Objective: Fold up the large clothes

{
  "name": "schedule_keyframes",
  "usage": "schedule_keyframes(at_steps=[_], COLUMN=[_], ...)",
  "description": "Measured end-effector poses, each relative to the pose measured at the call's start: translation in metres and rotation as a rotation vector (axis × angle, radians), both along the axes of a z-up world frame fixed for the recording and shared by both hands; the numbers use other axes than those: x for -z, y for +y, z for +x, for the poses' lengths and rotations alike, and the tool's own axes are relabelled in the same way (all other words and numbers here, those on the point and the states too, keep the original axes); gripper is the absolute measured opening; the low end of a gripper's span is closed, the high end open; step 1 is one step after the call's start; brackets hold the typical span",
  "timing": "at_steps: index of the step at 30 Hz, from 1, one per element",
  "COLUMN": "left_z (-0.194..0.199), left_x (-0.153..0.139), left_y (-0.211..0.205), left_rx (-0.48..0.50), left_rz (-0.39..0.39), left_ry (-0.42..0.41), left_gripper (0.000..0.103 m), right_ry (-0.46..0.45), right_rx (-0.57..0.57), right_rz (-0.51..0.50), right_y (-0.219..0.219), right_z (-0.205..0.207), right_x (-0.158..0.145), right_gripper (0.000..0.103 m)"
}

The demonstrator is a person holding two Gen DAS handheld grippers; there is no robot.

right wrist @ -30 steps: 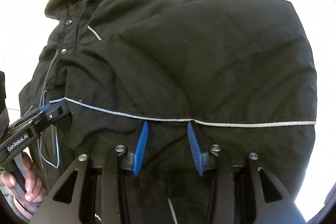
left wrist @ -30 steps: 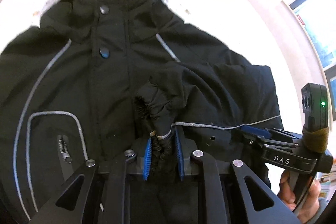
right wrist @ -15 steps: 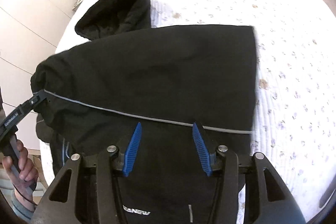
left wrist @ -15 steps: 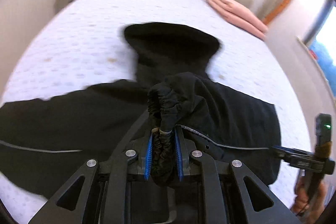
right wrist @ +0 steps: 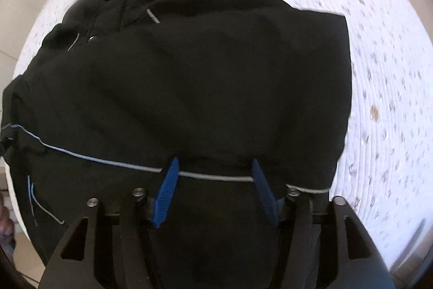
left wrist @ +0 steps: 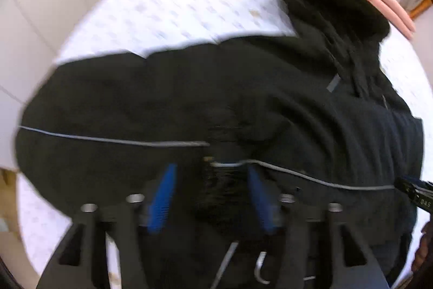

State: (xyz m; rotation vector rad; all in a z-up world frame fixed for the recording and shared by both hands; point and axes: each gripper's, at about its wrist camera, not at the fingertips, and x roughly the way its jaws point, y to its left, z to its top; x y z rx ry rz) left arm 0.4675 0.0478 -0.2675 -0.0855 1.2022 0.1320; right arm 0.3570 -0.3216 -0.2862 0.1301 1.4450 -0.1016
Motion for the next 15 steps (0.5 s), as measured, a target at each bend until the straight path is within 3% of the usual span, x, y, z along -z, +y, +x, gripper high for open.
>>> schedule_keyframes(at_steps=[4,8,11,15], left_z=[-0.014,-0.018,-0.016,-0.01], left_x=[-0.037,-0.065,-0.059,-0.015], left_y=[0.009,-0.018,-0.053,-0.099], left_rx=[-0.06,0.035,0.132,0.205], left_rz=[0.008,-0.118,-0.217,-0.265], left_ry=[-0.091,-0.146,-0.116,0.005], left_gripper=[0.067,0.068,0.068,0.068], right_ry=[0.011,0.016,-0.024,-0.105], right_rx=[-0.001,0.0,0.026,-0.016], right_rz=[0.004,0.006,0.072,0.097], right_y=[0.001,0.0,-0.002,0.009], right_z=[0.004,0.004,-0.002,-0.014], right_x=[0.001,-0.003,-0.022,-0.05], right_gripper=[0.066,0.067,0.067,0.067])
